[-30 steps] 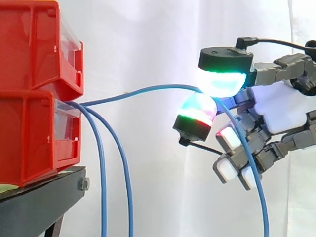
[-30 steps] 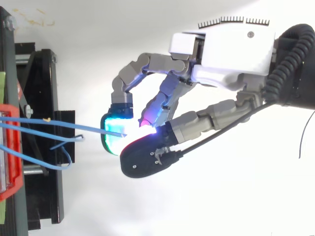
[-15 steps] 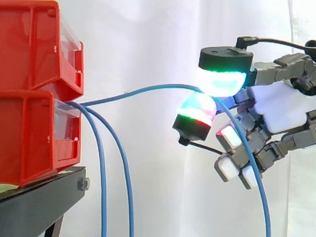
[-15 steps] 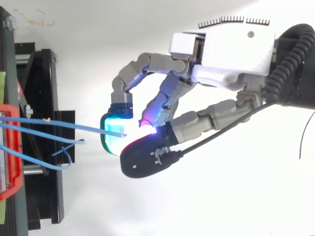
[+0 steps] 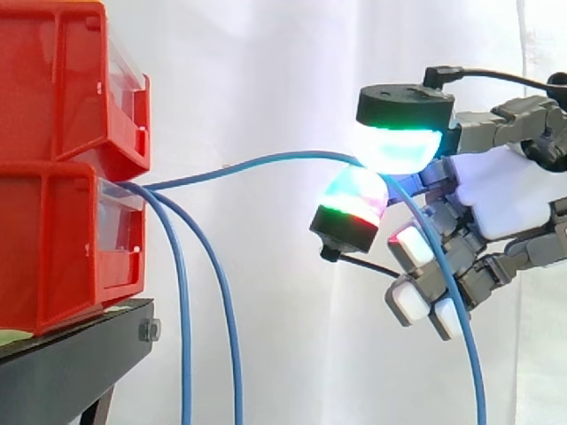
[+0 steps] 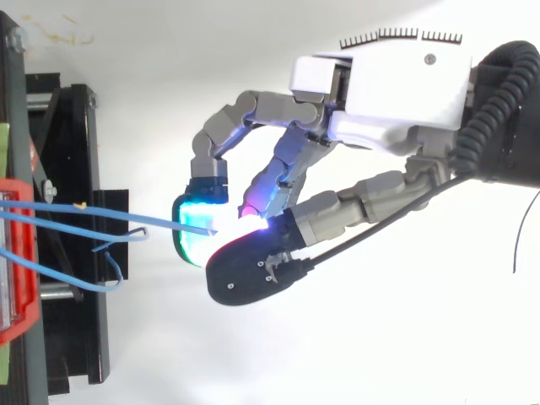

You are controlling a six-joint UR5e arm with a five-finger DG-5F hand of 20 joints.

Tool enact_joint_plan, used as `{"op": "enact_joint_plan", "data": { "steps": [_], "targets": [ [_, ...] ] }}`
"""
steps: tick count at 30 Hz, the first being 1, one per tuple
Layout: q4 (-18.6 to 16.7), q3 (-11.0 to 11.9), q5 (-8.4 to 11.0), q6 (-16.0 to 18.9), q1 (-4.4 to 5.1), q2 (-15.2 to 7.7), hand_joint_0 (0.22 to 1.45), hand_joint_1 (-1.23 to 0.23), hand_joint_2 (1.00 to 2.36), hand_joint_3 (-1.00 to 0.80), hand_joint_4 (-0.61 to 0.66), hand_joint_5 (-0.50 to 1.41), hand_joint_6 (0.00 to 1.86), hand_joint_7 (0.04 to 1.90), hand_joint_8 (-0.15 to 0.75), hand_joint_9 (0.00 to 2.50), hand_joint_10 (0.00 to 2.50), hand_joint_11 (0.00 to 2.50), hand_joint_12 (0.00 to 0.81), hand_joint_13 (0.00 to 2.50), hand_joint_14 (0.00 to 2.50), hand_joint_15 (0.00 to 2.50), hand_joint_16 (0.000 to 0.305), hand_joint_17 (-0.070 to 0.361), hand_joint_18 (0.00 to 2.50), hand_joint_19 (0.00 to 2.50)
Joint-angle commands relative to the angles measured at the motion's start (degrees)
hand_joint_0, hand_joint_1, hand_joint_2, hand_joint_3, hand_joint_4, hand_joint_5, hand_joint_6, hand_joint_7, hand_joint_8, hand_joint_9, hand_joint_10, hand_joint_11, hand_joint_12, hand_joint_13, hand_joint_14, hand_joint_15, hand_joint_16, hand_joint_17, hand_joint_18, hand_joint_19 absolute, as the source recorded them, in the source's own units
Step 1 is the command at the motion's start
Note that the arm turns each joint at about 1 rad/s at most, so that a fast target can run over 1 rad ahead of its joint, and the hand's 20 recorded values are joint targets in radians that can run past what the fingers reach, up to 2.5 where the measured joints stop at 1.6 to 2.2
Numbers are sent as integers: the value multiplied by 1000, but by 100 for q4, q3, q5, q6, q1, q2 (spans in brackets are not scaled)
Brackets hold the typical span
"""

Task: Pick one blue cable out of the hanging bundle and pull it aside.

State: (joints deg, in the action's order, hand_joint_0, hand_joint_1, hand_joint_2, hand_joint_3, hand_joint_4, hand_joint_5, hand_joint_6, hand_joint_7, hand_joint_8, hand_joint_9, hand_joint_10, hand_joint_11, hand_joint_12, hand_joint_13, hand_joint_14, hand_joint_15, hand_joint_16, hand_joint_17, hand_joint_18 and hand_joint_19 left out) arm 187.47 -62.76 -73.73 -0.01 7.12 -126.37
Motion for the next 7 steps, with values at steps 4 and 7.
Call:
{"op": "enact_joint_plan", "data": {
  "steps": [4, 7],
  "targets": [
    [1, 0, -1, 1, 0, -2, 589, -795, 1017, -131, -36, -47, 929, 878, 275, 1135, 14, 439, 365, 923, 19, 564, 50, 113, 801, 641],
    [1, 0, -1, 1, 0, -2, 589, -795, 1017, -131, -33, -48, 929, 876, 275, 1135, 15, 444, 365, 923, 20, 565, 50, 113, 801, 642]
  ]
}}
